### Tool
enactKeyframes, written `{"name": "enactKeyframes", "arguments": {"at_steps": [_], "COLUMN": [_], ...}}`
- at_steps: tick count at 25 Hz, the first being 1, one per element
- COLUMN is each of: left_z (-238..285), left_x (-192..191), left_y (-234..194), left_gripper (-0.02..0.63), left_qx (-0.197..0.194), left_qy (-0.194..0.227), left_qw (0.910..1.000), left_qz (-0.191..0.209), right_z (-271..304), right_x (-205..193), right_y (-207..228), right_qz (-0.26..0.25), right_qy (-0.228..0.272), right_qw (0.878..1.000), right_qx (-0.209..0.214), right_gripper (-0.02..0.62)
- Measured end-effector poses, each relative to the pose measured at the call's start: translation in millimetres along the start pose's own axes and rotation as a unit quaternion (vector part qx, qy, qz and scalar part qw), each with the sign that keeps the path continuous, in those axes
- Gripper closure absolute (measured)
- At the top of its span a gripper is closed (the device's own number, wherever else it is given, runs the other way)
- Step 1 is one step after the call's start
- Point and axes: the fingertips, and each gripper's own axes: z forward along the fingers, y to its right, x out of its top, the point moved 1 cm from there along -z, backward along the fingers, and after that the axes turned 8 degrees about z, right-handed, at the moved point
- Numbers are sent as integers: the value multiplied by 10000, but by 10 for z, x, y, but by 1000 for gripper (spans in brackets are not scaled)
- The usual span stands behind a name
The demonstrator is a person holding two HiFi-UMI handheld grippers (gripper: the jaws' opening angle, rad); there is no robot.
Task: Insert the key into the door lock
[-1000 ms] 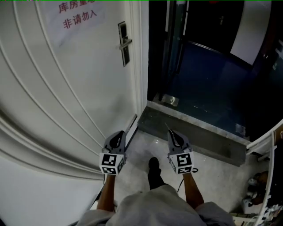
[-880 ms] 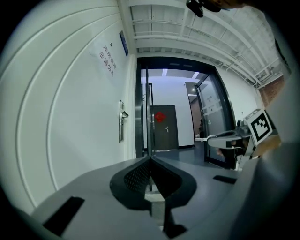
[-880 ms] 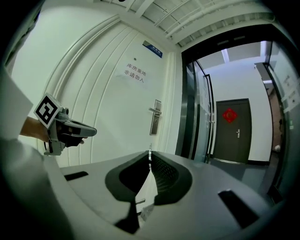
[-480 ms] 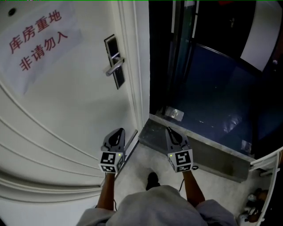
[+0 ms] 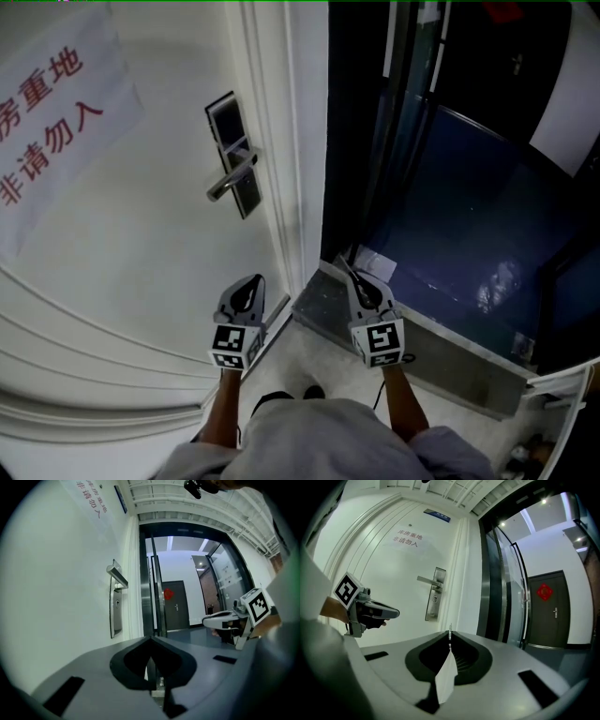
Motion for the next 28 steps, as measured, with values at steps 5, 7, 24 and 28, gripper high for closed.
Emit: {"name": "enactKeyframes", "arguments": {"at_steps": [5, 7, 24, 28], "left_z": [194, 287, 810, 869], "left_x": [-93, -106, -132, -206], "left_y": [-114, -147, -723, -804], "left_gripper": [588, 588, 588, 588], "left_qx": [44, 14, -621, -650], "left_qy": [-159, -184, 124, 110], "left_qw": [9999, 9998, 9978, 9976], "left_qz": [-4, -1, -198, -206], "right_z": [245, 346, 1216, 1278], "right_x": [-96, -134, 64, 83], "right_y": [98, 165, 91, 103], "right_qz": [69, 111, -128, -155], "right_qy": [-107, -154, -183, -143], "right_qw": [9999, 9998, 9981, 9977], "right_qx": [53, 14, -570, -642], "right_gripper": [566, 566, 566, 566]}}
